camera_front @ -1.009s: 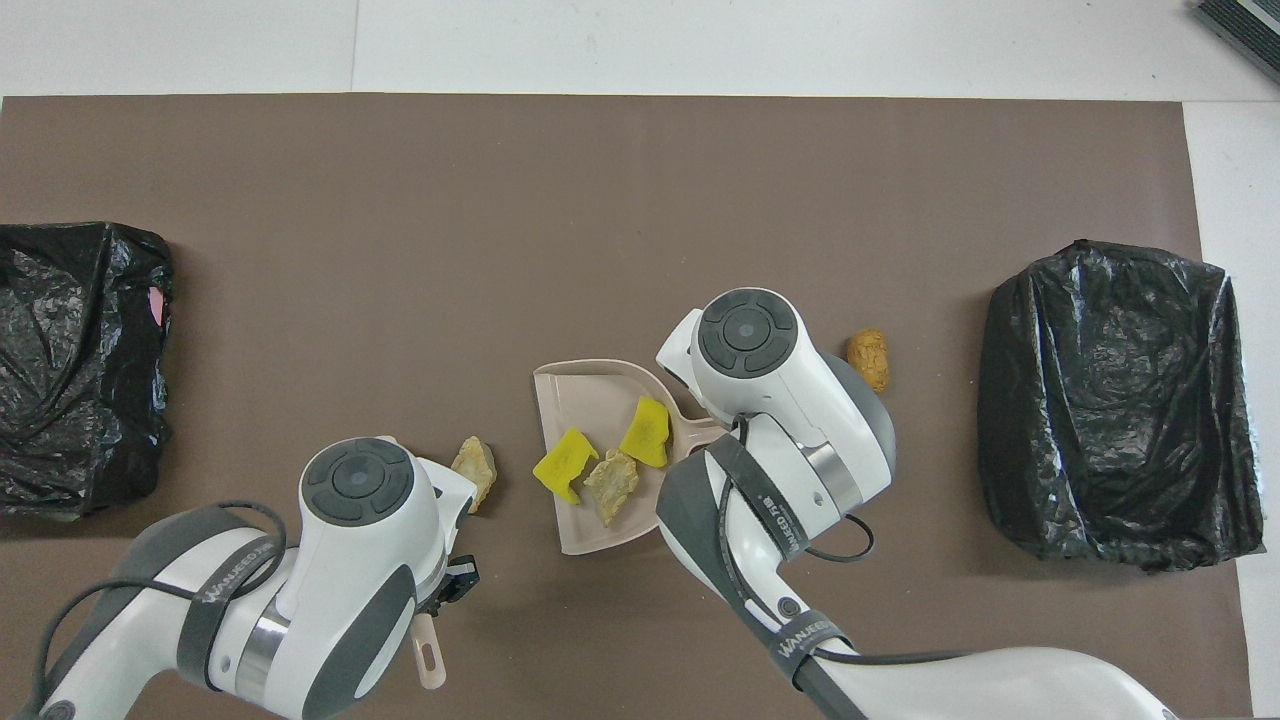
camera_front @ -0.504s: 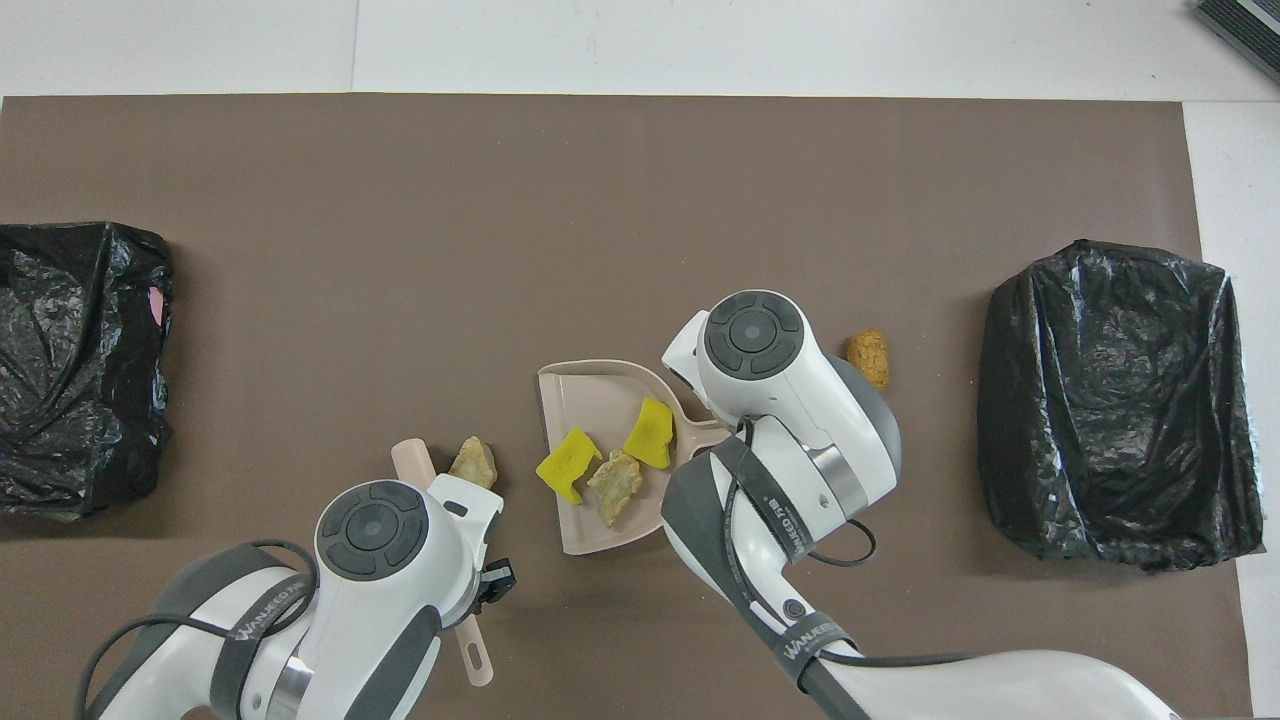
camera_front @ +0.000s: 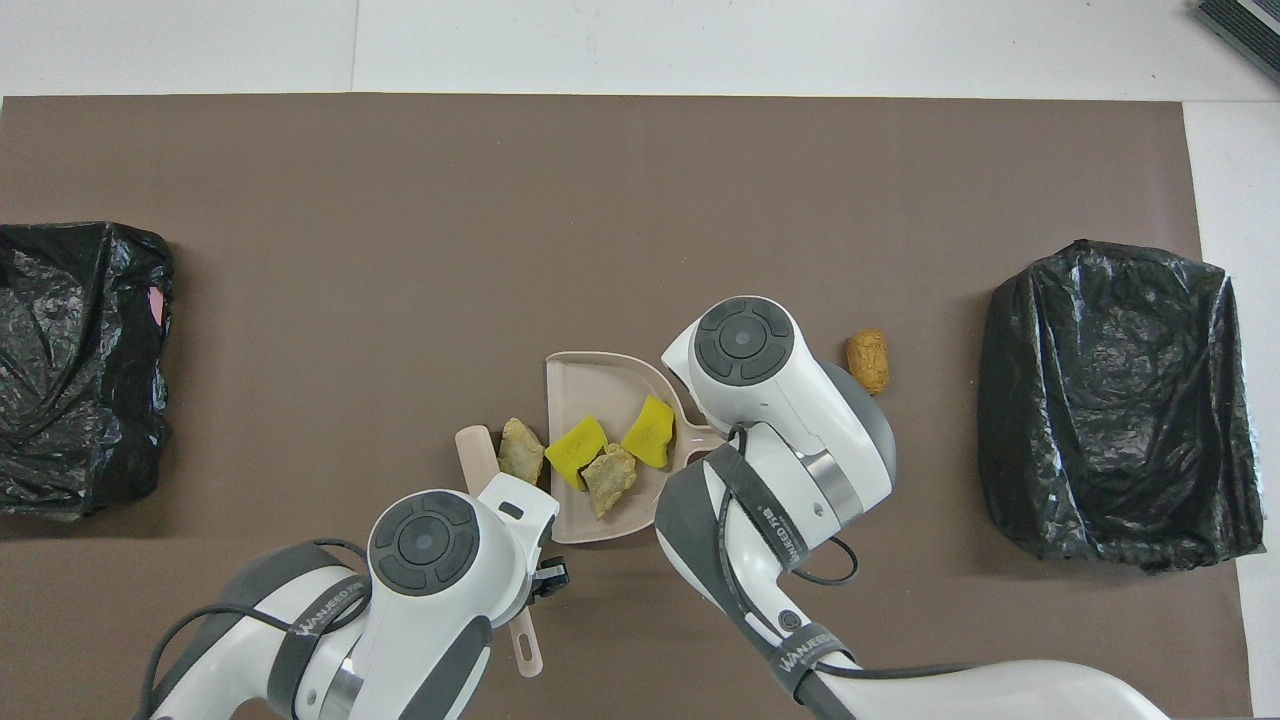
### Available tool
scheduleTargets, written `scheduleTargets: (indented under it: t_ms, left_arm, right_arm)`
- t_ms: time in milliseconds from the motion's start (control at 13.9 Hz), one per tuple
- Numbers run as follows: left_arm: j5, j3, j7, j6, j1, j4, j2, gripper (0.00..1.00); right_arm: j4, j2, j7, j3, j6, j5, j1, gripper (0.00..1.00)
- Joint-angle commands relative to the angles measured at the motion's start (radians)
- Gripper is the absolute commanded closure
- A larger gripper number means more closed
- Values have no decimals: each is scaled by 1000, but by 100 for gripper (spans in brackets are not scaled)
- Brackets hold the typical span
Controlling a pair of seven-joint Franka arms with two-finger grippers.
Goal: Sweep and dump trash in bin
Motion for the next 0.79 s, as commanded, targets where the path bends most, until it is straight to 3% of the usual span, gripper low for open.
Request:
scheduleTargets:
  t_ms: [0, 288, 720]
  left_arm:
    - [-8, 11, 14, 34, -67, 77, 50, 100]
    - [1, 12, 24, 75, -104, 126, 93, 100]
    - [-11, 21, 225, -30, -46, 221, 100, 100]
  right_arm:
    - [-26, -26, 20, 0, -12, 6, -2, 100]
    - [-26, -26, 26, 2, -12, 6, -2, 100]
    - [-26, -26, 28, 0, -12, 7, -2, 100]
